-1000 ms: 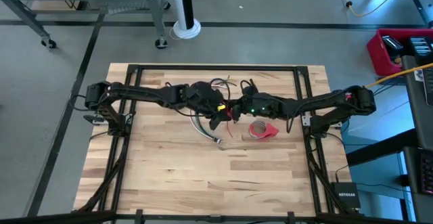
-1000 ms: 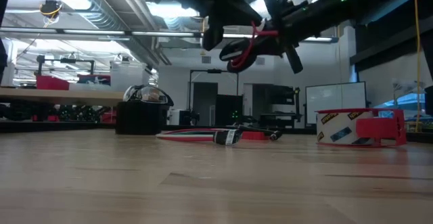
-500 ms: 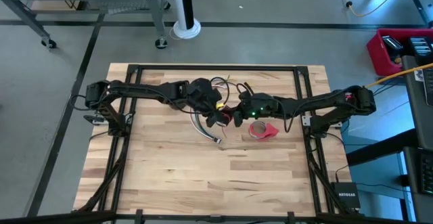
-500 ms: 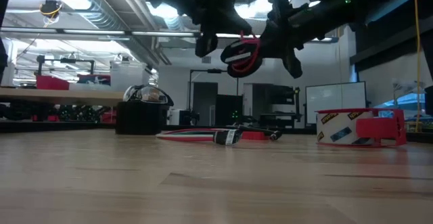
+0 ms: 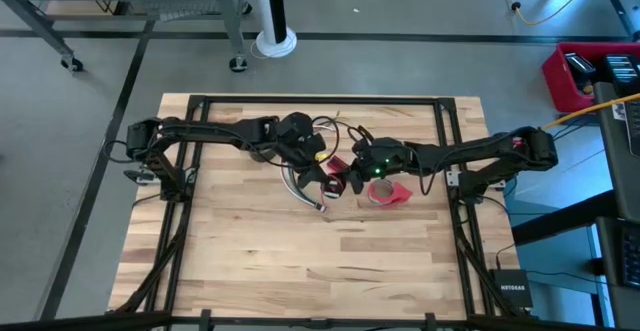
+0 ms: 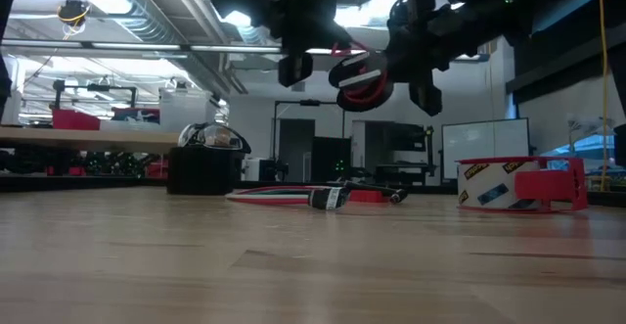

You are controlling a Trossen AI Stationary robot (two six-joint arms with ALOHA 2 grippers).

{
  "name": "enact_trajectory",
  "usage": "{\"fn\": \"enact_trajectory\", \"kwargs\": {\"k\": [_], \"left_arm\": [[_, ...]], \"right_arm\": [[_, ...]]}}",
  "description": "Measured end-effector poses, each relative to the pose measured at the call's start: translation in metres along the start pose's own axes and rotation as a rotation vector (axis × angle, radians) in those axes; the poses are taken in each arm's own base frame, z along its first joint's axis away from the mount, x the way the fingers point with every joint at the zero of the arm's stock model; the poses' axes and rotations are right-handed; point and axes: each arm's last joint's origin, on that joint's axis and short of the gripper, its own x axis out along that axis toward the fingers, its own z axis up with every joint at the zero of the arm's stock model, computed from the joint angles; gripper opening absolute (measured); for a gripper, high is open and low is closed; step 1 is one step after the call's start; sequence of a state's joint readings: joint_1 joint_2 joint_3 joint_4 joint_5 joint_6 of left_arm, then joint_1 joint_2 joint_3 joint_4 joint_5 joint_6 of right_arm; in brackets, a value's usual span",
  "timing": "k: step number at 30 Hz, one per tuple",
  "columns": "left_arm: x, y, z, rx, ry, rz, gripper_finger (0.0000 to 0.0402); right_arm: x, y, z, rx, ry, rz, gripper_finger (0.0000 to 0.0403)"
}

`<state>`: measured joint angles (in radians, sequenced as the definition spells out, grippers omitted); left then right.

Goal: Coil cords
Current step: Coil the red wire onto the spool

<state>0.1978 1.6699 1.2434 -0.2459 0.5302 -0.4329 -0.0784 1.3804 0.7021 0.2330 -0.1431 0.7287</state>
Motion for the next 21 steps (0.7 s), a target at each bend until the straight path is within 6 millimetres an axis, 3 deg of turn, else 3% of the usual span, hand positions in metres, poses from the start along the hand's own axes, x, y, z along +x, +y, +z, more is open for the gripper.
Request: {"fn": "enact_trajectory", "kwargs": {"k": [21], "left_arm": [[-0.005,0.006,0.000,0.086,0.037,-0.046,0.0001]], "right_arm": [[-0.020,0.011,0.007,-0.007,-0.031,0.037,0.0001]]}}
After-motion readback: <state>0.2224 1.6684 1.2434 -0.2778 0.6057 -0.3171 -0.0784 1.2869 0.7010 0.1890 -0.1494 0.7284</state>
